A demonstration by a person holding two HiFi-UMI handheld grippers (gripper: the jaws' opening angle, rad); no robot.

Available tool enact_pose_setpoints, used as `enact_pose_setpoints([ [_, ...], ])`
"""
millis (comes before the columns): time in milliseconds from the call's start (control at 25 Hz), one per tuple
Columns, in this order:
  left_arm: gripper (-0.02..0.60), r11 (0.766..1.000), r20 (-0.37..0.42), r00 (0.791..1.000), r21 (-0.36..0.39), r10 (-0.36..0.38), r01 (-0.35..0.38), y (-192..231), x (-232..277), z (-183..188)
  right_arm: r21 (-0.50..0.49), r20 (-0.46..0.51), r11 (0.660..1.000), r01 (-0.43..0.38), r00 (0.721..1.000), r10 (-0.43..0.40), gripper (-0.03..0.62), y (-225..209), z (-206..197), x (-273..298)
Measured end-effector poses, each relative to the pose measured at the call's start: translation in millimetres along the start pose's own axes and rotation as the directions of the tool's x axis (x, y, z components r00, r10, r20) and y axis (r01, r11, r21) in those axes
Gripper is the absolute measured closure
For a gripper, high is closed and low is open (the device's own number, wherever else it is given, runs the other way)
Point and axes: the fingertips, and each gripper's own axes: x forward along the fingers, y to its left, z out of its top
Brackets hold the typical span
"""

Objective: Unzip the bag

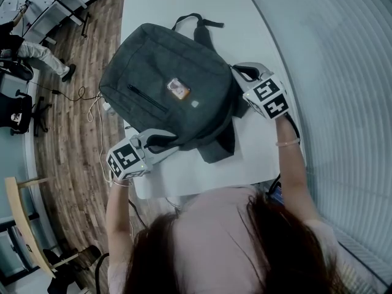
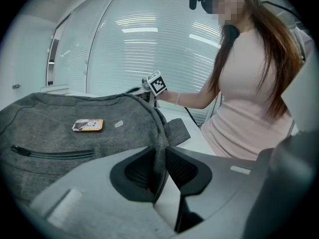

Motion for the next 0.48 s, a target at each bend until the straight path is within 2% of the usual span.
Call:
enact_pose_setpoints([
  [480, 0.495, 1.0, 0.013, 1.0, 0.016, -0.008, 0.008, 0.9, 2.0, 0.8, -0.022, 0.067, 0.985, -0.169, 0.983, 0.17, 0.583, -11.7, 2.1, 21.9],
])
